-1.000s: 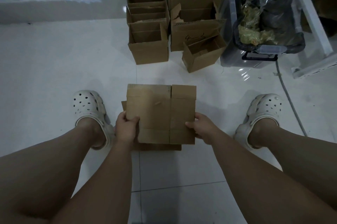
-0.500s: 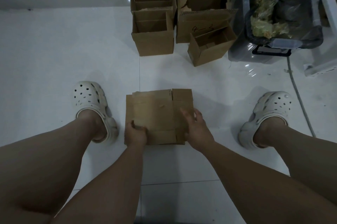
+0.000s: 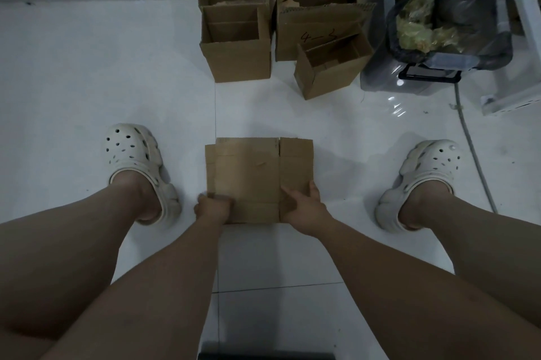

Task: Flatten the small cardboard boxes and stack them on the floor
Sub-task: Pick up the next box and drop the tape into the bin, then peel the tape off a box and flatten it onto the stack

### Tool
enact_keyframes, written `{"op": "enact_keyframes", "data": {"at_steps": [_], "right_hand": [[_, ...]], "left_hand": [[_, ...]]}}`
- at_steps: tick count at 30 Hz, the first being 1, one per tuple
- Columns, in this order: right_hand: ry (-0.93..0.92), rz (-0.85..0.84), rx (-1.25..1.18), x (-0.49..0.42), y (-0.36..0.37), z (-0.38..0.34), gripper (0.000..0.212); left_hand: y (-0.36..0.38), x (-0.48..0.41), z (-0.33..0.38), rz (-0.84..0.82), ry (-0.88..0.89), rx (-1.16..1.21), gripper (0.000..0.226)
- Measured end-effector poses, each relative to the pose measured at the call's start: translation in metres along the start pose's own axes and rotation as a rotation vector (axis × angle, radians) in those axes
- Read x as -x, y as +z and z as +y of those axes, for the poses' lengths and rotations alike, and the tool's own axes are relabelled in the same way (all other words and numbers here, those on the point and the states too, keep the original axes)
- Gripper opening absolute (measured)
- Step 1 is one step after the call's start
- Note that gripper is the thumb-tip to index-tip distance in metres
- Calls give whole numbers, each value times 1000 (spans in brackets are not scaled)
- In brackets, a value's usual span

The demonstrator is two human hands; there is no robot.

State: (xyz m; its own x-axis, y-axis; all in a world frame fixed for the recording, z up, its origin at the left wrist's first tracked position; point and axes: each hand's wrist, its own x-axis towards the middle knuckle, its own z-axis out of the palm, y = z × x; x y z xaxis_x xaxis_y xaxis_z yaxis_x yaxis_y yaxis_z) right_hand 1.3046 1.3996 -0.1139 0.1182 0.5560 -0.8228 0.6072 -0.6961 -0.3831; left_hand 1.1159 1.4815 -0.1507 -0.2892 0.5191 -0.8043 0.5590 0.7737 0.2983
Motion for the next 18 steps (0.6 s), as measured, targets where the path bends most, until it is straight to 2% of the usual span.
{"op": "enact_keyframes", "data": {"at_steps": [2, 5, 7, 9, 10, 12, 13, 15, 16, 18], "right_hand": [[-25, 19, 31, -1, -1, 9, 62], [-64, 39, 146, 0, 0, 17, 63], [-80, -3, 194, 0, 3, 17, 68], [-75, -41, 216, -1, 3, 11, 71], [-80, -56, 228, -2, 3, 8, 71], [-158, -118, 325, -4, -3, -2, 59], [-199, -162, 338, -5, -9, -6, 50], [-169, -207, 244, -5, -23, -16, 33], [-146, -185, 250, -8, -31, -20, 23], [-94, -3, 328, -15, -49, -31, 16]], "left_hand": [[6, 7, 2, -63, 33, 50, 56], [14, 17, 2, -58, 112, 63, 71], [15, 28, 1, 117, 252, -247, 73], [18, 37, 1, 270, 512, -697, 67], [21, 40, 1, 239, 649, -861, 65], [29, 43, 1, 3, 772, -996, 60], [32, 45, 1, -132, 735, -994, 60], [36, 46, 5, -334, 617, -958, 63], [37, 47, 8, -392, 574, -959, 65], [39, 51, 17, -450, 523, -976, 66]]}}
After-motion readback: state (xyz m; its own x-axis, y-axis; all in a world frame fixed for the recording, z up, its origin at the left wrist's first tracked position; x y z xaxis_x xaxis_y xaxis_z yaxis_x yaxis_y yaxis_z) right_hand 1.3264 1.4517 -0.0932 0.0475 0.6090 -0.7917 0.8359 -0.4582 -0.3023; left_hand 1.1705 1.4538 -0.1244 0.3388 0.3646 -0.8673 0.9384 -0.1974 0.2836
